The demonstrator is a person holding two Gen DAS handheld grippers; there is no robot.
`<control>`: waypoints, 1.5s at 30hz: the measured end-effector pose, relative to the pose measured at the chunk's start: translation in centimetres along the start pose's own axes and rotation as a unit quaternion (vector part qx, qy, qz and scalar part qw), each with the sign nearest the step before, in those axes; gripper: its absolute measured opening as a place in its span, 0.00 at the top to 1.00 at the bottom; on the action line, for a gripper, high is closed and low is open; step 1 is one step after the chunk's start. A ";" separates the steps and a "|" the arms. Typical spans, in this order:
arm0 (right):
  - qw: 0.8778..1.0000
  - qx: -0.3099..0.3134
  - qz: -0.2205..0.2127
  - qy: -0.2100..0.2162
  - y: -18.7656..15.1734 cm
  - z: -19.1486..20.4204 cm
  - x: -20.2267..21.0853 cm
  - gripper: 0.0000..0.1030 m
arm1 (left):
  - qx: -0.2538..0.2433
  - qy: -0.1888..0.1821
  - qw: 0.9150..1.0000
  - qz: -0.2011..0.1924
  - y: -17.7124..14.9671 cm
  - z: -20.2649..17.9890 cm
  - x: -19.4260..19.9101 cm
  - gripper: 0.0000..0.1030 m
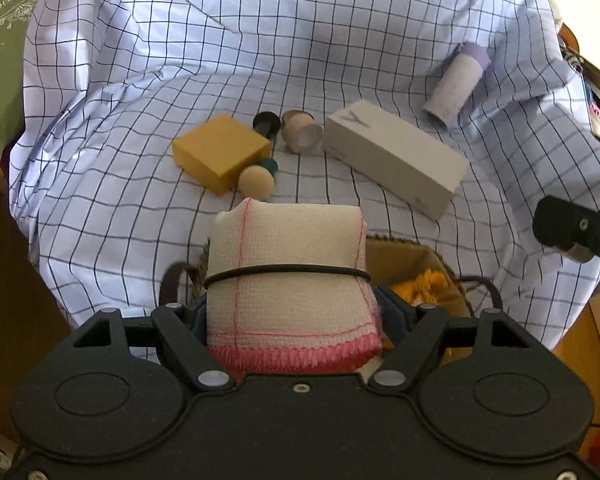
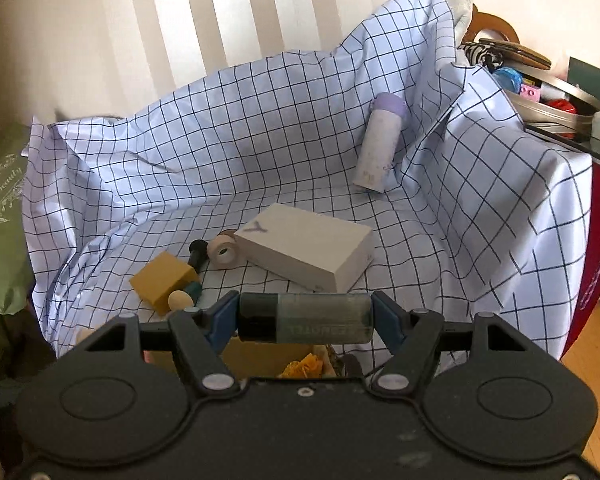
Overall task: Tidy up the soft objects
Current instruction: 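Carry the towel into the basket with the left tool while the right tool carries the cylinder over it, then open the left tool over the towel while the right tool holds the cylinder above the basket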
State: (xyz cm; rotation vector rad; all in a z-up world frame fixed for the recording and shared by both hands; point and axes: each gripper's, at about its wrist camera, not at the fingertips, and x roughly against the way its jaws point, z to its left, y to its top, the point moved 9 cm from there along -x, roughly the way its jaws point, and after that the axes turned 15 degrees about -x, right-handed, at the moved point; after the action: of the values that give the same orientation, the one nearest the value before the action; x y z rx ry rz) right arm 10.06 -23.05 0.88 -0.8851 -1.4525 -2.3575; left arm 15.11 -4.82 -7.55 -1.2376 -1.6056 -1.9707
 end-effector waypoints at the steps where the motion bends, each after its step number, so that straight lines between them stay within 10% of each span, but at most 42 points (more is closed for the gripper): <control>1: 1.000 -0.001 -0.002 0.001 -0.1 0.0 0.3 0.32 | 0.001 0.000 1.000 0.001 -0.2 -0.2 0.0 0.28; 25: 1.000 -0.006 0.020 0.008 -2.9 -0.6 0.5 0.32 | 0.033 0.025 0.999 -0.015 -1.6 0.2 0.5 0.20; 45: 0.998 0.024 0.060 0.023 -5.4 1.2 -0.6 0.28 | 0.058 0.129 0.989 -0.040 -4.4 2.2 3.3 0.20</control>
State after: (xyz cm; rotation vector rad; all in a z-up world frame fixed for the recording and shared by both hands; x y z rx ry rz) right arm 8.36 -19.47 -3.04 -0.8744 -1.3931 -2.2322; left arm 11.05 -0.51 -7.76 -0.8489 -1.6330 -1.9604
